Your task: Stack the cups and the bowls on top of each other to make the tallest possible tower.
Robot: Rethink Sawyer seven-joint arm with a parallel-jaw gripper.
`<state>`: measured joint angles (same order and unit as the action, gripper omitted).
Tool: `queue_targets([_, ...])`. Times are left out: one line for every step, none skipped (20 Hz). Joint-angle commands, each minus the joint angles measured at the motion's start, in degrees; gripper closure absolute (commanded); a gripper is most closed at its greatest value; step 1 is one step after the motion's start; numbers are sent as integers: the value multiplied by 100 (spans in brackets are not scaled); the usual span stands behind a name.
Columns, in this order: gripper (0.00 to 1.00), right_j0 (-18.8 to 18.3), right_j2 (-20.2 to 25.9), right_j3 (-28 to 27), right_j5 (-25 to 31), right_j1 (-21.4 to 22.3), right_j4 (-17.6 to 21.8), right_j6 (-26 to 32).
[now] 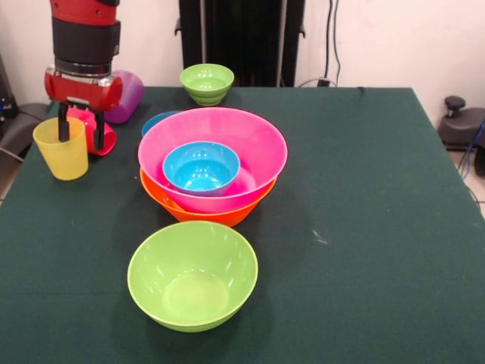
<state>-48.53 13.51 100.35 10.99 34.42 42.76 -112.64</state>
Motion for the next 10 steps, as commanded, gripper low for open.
queue_targets([0,262,59,-546,-341,-637,345,-97])
queue_targets([0,249,60,-574,-320,-703,337,-82])
queue_targets([0,236,62,-574,-319,-716,336,-67])
queue_targets([0,228,60,-585,-336,-734,348,-52])
queue_targets([0,247,20,-585,-365,-734,362,-66])
queue_targets([0,262,-12,-601,-380,-741,394,-52])
queue_targets([0,286,-51,-617,-392,-744,411,-55])
queue_targets([0,319,-109,-649,-435,-758,443,-66])
queue_targets([100,329,-140,-660,-449,-767,448,-51])
queue_targets([100,333,-148,-664,-440,-777,446,-51])
